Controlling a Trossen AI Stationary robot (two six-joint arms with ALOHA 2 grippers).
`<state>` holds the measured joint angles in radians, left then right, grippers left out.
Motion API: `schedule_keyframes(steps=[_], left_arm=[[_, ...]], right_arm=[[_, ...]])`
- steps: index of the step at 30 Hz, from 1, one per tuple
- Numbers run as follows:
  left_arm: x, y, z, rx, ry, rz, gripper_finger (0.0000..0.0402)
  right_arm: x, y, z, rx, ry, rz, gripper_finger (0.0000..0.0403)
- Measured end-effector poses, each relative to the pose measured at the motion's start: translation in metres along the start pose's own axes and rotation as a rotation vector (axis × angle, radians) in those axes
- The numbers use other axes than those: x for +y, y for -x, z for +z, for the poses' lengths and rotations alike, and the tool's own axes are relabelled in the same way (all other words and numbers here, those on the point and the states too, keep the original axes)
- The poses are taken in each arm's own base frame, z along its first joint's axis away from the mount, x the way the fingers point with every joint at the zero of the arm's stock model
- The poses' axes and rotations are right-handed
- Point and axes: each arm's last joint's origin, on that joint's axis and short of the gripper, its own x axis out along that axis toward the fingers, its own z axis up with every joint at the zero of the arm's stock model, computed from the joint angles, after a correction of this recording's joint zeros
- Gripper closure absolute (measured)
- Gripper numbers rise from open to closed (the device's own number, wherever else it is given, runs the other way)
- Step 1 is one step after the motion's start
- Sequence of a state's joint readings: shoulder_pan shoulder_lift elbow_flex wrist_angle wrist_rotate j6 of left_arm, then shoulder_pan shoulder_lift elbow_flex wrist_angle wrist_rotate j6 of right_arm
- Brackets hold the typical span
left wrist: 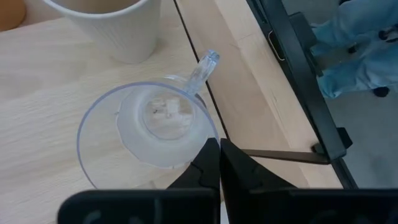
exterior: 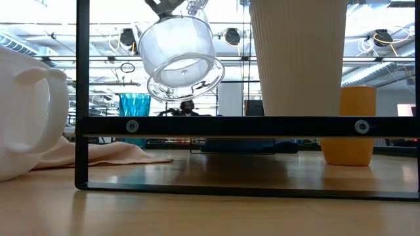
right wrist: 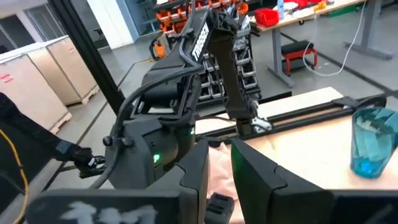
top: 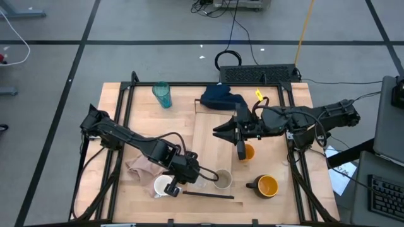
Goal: Stack small to large cups/mugs on shelf
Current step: Put the transparent cup on the shelf
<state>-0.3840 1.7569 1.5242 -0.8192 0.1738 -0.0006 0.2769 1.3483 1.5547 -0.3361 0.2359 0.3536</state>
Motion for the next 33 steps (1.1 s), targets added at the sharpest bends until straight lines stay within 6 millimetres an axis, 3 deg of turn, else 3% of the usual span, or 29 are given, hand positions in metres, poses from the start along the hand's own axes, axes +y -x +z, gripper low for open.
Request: schedule_keyframes(steps=[12,33], left_arm=[[0.006,-0.006,-0.004,0.057,0.007,0.002,0.0401],[0.004,-0.012,-0.005,0.073,0.002,-0.039,0.0382]], right_arm=[[0.009,-0.006,-0.030,0.089,-0.085,0.021,0.0342],[0.010,-0.007,-0.030,0.076,-0.089,0.028,0.0342]])
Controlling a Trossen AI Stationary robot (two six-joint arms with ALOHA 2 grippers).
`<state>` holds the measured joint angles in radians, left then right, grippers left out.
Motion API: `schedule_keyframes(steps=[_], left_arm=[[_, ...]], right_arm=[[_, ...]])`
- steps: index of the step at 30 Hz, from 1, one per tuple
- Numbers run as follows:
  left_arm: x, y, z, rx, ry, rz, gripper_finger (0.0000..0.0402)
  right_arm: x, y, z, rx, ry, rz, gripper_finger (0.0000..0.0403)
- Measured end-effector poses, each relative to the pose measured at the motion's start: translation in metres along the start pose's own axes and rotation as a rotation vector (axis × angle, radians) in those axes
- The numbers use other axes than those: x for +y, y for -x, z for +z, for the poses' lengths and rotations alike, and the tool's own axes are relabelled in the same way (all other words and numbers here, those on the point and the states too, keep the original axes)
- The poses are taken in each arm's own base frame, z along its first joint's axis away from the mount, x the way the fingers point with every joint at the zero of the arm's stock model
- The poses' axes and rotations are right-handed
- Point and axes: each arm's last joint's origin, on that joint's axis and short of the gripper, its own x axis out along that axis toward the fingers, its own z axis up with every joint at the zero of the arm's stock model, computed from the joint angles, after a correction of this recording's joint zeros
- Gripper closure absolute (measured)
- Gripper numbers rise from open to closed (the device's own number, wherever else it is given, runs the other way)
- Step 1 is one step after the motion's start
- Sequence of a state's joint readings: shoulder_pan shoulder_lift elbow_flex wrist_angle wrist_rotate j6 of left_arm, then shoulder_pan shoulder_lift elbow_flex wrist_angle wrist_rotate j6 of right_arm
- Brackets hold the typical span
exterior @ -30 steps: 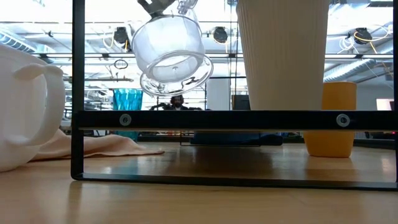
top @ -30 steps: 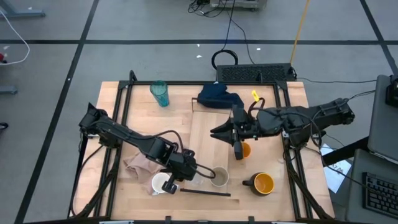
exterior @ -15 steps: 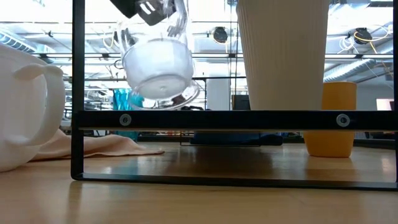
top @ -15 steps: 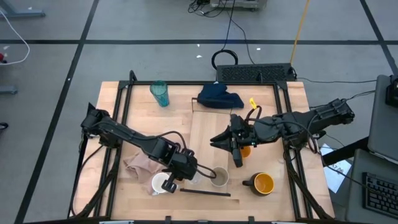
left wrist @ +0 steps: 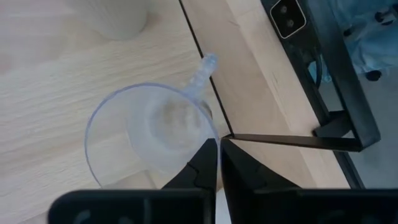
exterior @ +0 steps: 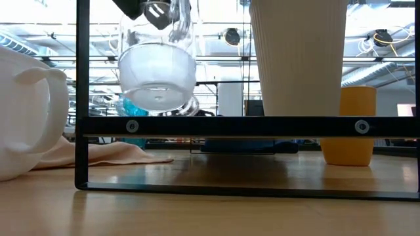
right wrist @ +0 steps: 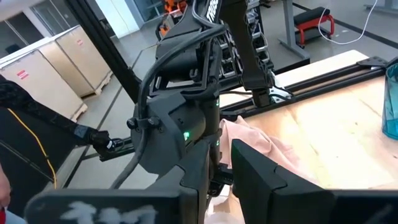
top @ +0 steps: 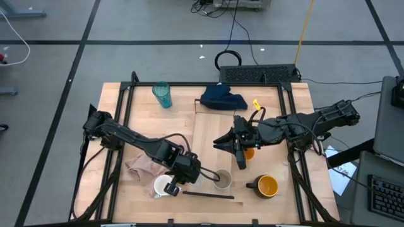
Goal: Stack small to large cups/mugs on shelf
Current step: Put the transparent cup on the shelf
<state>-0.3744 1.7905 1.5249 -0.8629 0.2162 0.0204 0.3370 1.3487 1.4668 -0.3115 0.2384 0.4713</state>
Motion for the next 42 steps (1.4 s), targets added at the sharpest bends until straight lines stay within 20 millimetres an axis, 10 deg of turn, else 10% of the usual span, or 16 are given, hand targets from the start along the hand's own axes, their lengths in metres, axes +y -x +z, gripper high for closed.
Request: schedule_keyframes(steps=[42], left_arm=[[0.006,0.019,0.012,-0.061,0.032,-0.012,0.0380]], right_arm=[[-0.001,-0.002,-0.007,0.027,-0.012,-0.005,0.0342]])
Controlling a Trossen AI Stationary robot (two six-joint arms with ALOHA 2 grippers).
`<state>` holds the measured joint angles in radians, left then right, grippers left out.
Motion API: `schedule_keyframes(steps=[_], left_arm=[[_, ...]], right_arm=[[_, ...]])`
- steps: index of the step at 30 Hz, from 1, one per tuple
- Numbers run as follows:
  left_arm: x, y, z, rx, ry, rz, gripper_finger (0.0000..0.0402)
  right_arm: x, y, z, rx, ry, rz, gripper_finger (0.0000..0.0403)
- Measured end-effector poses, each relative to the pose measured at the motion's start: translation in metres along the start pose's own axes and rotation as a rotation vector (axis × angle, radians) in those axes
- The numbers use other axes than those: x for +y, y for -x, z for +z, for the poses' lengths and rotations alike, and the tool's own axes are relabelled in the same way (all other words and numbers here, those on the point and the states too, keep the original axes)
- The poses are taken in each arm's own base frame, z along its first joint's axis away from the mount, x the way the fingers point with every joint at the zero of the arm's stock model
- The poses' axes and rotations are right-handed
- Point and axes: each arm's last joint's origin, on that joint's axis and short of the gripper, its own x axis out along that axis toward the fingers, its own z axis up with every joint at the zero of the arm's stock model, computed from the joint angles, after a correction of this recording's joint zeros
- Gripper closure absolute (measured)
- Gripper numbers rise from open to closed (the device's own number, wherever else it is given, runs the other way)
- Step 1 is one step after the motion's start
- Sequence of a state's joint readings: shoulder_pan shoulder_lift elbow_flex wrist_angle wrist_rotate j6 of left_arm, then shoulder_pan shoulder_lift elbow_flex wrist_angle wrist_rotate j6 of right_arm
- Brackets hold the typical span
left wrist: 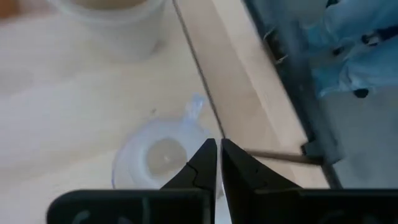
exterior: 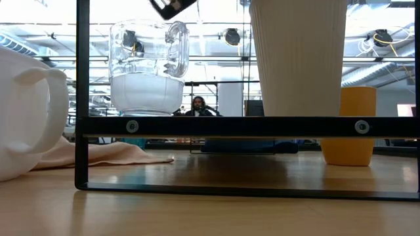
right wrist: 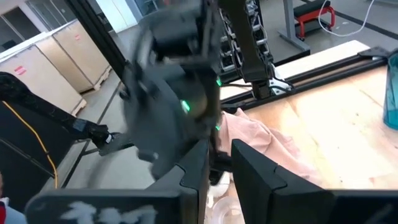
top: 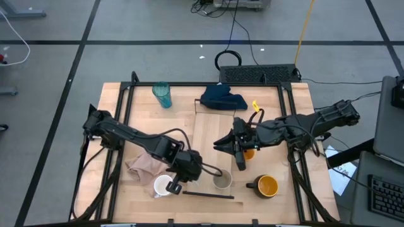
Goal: Stack small to large cups/mugs on shelf
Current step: Put the transparent cup on the shelf
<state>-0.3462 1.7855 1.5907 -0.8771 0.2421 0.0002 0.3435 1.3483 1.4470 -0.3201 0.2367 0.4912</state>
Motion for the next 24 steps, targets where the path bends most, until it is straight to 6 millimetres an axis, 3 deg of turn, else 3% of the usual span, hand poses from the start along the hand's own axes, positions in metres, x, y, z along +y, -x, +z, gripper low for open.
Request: schedule_keyframes(steps=[5,9,13,24], left_arm=[[0.001,0.020,0.005,0.027,-0.035,0.079,0.0380],[0.005,0.029,-0.004,0.147,-0.032,0.144,0.0381],[0.009,0.031,-0.014,0.252,-0.018,0.146,0.0397],[0.012,0.026,-0.020,0.327,-0.055,0.198,0.0400]], right_arm=[[-0.002,-0.003,-0.006,0.015,-0.017,-0.005,0.0342],[-0.002,-0.005,-0.010,0.014,-0.017,0.002,0.0342],[-0.001,-0.005,-0.009,0.009,-0.017,0.005,0.0342],[0.000,-0.004,-0.010,0.013,-0.011,0.012,0.0342]])
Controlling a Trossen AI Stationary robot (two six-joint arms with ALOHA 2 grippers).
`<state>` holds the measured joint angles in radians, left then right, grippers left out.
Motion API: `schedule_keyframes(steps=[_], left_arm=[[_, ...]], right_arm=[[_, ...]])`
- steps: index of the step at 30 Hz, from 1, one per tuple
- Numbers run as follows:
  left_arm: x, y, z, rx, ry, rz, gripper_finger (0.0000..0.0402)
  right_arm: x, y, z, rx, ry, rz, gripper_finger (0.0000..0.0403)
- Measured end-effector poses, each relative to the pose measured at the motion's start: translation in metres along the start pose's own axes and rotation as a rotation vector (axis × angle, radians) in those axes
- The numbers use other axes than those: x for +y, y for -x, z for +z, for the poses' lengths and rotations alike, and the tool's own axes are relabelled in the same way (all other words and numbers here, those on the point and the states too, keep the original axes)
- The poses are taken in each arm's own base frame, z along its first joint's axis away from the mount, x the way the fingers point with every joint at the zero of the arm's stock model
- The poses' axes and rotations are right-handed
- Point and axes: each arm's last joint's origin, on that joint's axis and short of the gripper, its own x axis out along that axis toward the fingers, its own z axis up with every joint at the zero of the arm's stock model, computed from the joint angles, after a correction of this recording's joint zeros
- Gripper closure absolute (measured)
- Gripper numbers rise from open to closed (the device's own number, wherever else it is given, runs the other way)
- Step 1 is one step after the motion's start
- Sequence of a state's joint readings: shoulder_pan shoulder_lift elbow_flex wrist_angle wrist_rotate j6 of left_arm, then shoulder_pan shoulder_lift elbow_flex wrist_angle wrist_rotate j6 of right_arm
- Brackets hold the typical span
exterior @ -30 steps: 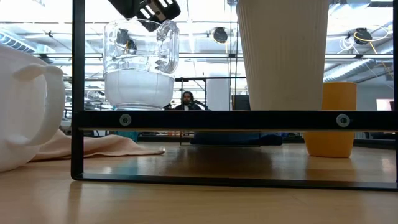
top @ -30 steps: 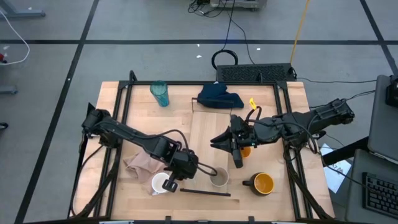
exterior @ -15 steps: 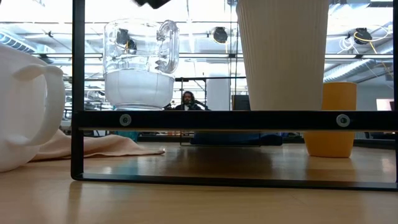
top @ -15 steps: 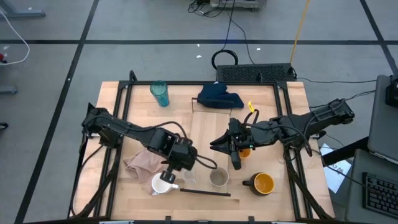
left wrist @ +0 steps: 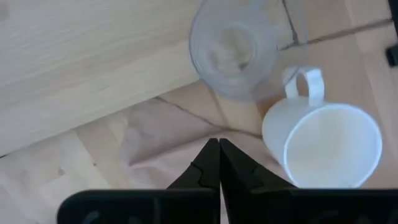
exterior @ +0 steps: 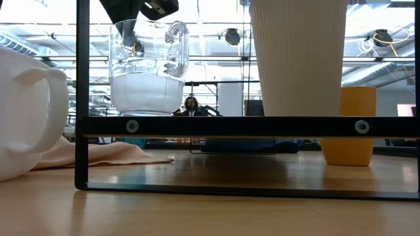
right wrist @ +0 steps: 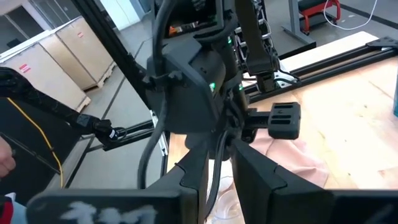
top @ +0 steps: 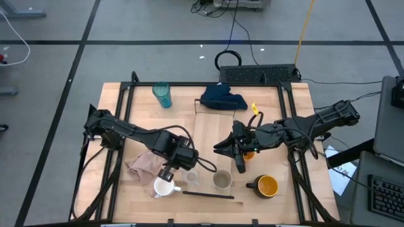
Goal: Stack small to large cups/mugs on shelf
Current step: Put the transparent cup on the shelf
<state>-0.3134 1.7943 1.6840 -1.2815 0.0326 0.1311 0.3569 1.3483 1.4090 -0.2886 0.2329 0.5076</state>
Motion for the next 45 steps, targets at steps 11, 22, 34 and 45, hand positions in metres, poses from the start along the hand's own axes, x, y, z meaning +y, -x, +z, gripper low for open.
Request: schedule_keyframes(steps=[11,22,34,45], left_arm=[[-0.003,-0.001,-0.002,0.015,-0.059,-0.066,0.0401],[-0.005,-0.033,-0.014,0.096,-0.032,-0.062,0.0401],[-0.012,-0.034,-0.003,-0.005,-0.038,-0.092,0.0401],[-0.015,-0.034,0.002,-0.065,-0.029,-0.123,0.0401]], right_arm=[[0.002,0.000,0.004,-0.040,0.011,0.021,0.0342],[0.002,0.000,0.005,-0.046,0.010,0.024,0.0342],[0.002,0.000,0.005,-0.046,0.007,0.024,0.0342],[0.002,0.000,0.005,-0.046,0.009,0.024,0.0342]])
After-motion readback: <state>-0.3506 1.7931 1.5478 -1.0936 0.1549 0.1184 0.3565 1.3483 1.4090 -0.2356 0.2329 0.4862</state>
